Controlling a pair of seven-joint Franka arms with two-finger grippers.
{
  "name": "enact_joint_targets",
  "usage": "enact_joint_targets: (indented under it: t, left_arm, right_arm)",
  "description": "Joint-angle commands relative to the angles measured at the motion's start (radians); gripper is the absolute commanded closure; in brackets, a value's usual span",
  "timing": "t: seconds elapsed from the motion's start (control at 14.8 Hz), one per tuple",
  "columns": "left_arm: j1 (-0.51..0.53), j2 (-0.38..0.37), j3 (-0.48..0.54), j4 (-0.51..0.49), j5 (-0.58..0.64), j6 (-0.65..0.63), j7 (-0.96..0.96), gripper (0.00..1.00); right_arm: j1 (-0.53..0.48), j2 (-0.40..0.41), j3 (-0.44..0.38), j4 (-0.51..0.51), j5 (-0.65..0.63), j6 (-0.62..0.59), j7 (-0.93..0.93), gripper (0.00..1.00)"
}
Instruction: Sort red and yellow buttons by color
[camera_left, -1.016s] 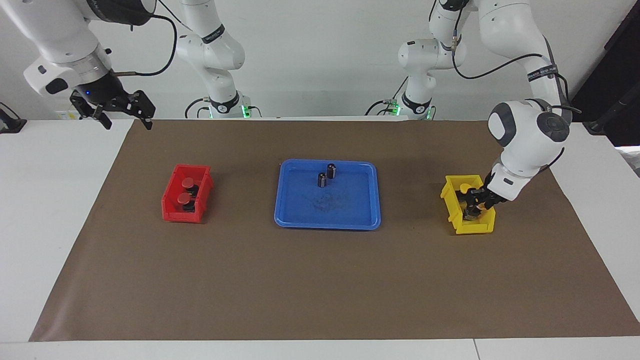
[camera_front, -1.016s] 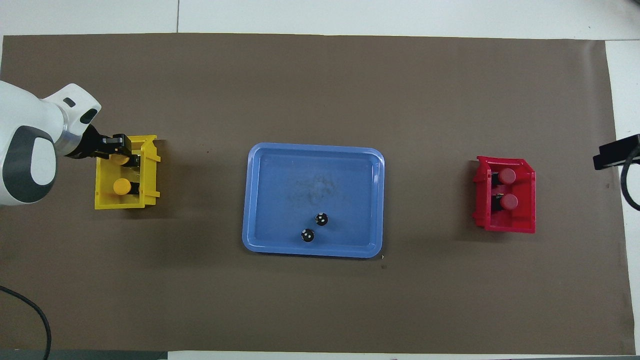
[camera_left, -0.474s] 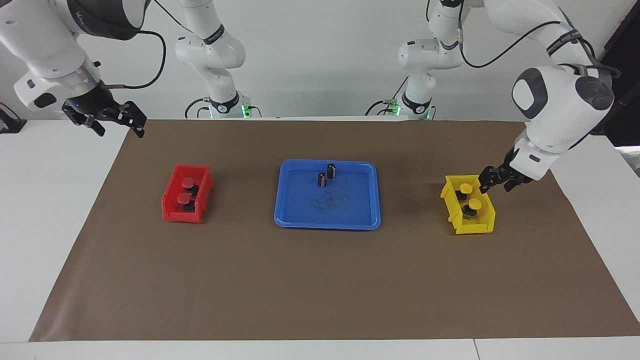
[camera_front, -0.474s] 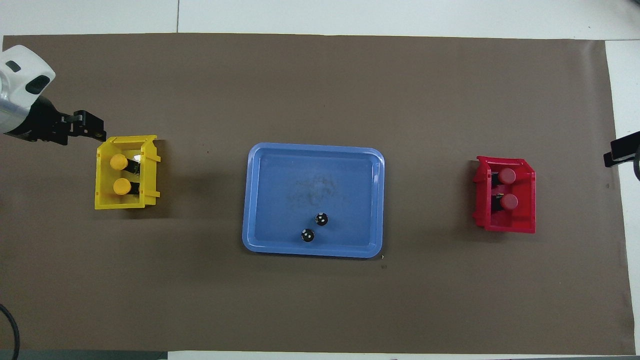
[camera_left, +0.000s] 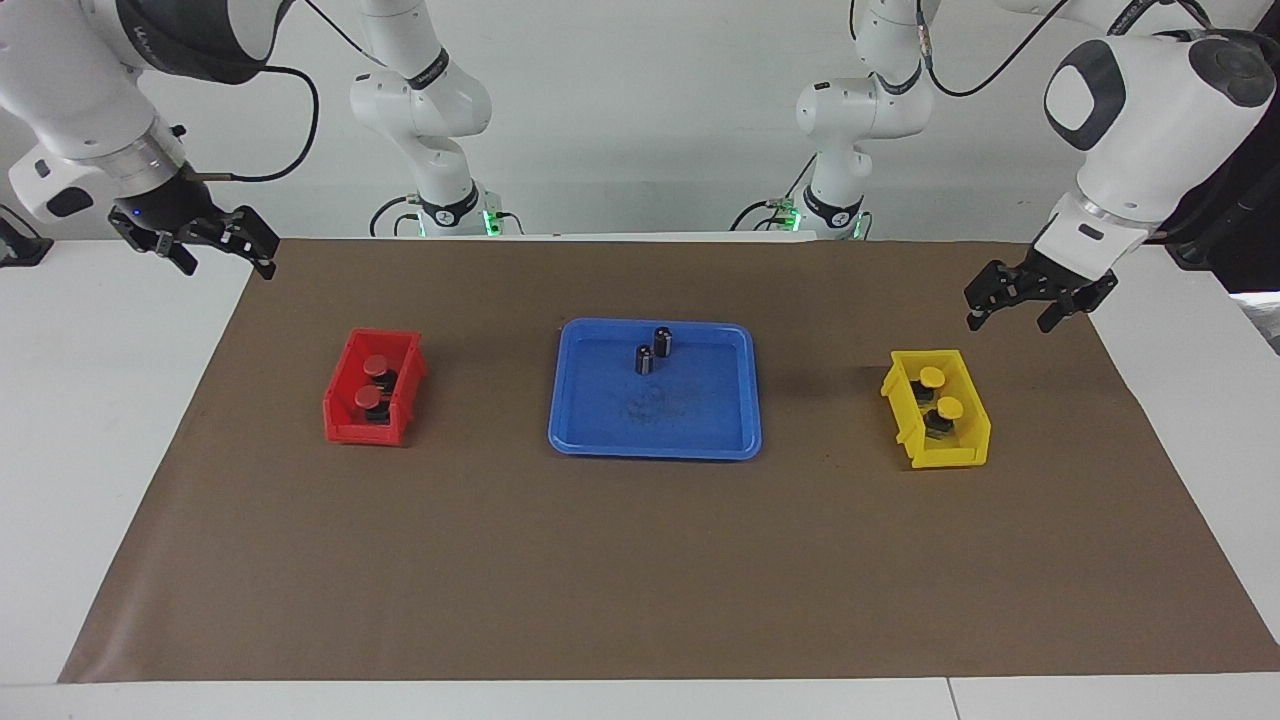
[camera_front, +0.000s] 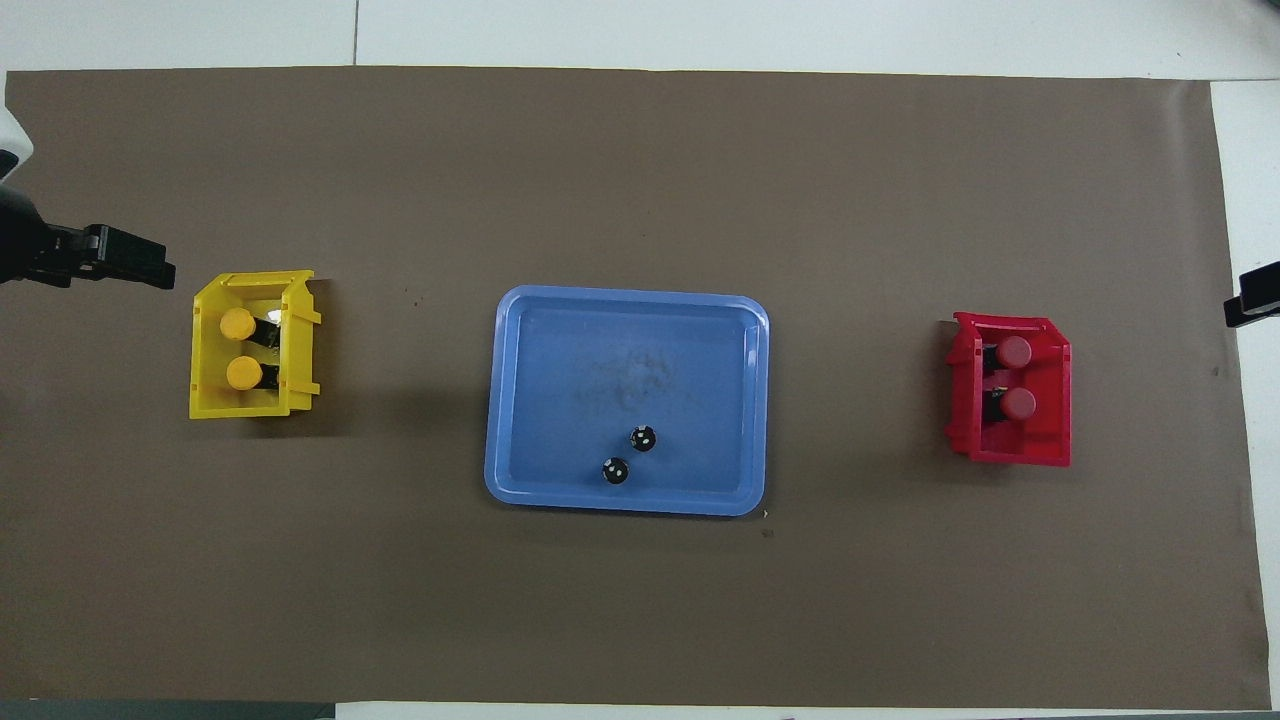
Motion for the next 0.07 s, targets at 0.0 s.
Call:
enact_joint_targets:
  t: [0.0]
  left_arm:
    - [-0.002, -0.034, 0.004, 0.011, -0.002, -0.05, 0.026, 0.0]
  right_arm:
    - [0.006, -0.002, -0.012, -0.001, 0.011, 0.02, 0.009, 0.0]
